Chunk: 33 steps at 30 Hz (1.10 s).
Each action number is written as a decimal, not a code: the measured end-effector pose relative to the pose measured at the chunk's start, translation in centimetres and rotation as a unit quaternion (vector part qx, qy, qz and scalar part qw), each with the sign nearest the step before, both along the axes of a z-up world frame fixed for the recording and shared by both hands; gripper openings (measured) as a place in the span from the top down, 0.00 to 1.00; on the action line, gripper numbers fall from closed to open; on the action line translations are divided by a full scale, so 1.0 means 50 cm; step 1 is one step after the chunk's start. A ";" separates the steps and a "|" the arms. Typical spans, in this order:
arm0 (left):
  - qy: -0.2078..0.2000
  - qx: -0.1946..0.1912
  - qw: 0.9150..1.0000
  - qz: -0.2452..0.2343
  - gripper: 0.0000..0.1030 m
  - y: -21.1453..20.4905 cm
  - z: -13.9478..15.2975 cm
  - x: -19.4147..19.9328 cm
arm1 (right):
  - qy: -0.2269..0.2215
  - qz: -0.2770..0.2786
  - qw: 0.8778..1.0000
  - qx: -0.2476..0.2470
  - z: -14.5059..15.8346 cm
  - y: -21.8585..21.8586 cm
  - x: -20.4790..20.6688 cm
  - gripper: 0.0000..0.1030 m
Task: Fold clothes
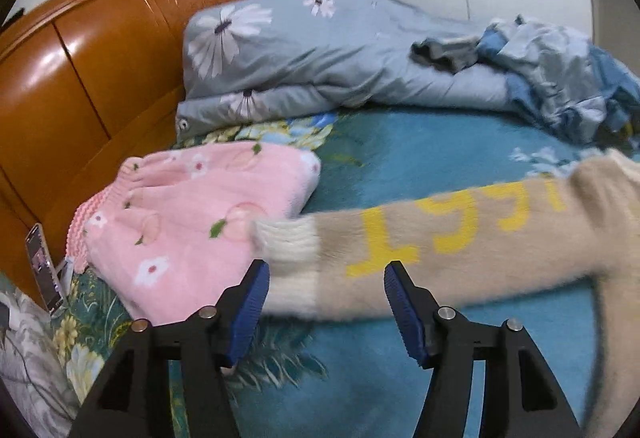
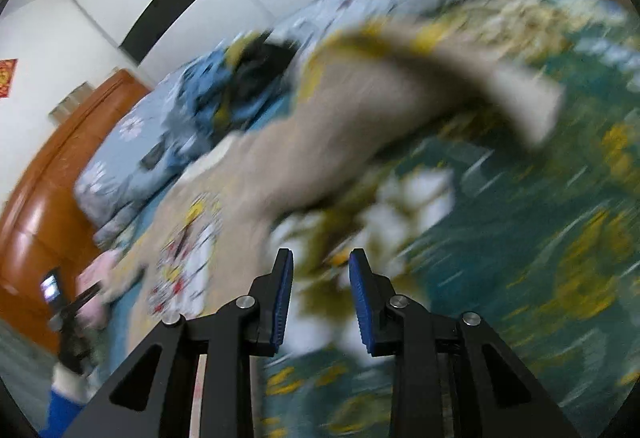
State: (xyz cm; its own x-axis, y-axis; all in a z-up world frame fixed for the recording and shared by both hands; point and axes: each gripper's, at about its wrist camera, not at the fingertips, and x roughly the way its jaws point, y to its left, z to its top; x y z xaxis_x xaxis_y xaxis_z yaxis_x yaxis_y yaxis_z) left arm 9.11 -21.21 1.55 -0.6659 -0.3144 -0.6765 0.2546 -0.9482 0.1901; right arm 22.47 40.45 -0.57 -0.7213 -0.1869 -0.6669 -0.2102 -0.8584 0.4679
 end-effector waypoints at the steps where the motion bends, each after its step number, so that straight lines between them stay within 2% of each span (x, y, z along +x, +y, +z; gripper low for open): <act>1: 0.012 0.018 1.000 -0.008 0.29 0.014 0.005 0.022 | 0.003 -0.020 1.000 0.018 0.008 0.025 0.007 0.68; 4: 0.030 0.062 0.997 -0.031 0.25 0.052 0.006 0.071 | -0.010 -0.073 0.995 0.067 0.020 0.100 0.016 0.66; 6: 0.027 0.077 0.995 -0.051 0.25 0.085 -0.003 0.089 | -0.023 -0.083 0.991 0.099 0.019 0.128 0.004 0.66; 9: 0.017 0.089 0.993 -0.076 0.25 0.132 -0.017 0.101 | -0.035 -0.078 0.989 0.117 0.014 0.151 -0.028 0.66; 13: 0.001 0.130 0.987 -0.092 0.25 0.177 -0.036 0.109 | -0.042 -0.061 0.990 0.118 0.004 0.153 -0.067 0.66; 17: -0.003 0.171 0.979 -0.111 0.25 0.220 -0.041 0.125 | -0.058 -0.063 0.981 0.173 -0.007 0.143 -0.094 0.66; 21: -0.005 0.176 0.976 -0.131 0.25 0.253 -0.041 0.135 | -0.068 -0.071 0.970 0.222 -0.013 0.141 -0.117 0.67; 23: -0.011 0.169 0.976 -0.136 0.25 0.263 -0.044 0.137 | -0.057 -0.081 0.972 0.213 -0.001 0.160 -0.115 0.89; 24: -0.014 0.166 0.976 -0.137 0.25 0.265 -0.046 0.138 | -0.053 -0.084 0.974 0.203 0.007 0.168 -0.113 0.92; 29: -0.015 0.170 0.975 -0.140 0.25 0.258 -0.043 0.151 | 0.010 -0.060 0.995 0.073 0.112 0.219 -0.069 0.93; 33: -0.015 0.174 0.975 -0.135 0.25 0.256 -0.042 0.150 | 0.027 -0.037 0.998 0.030 0.195 0.245 -0.057 0.93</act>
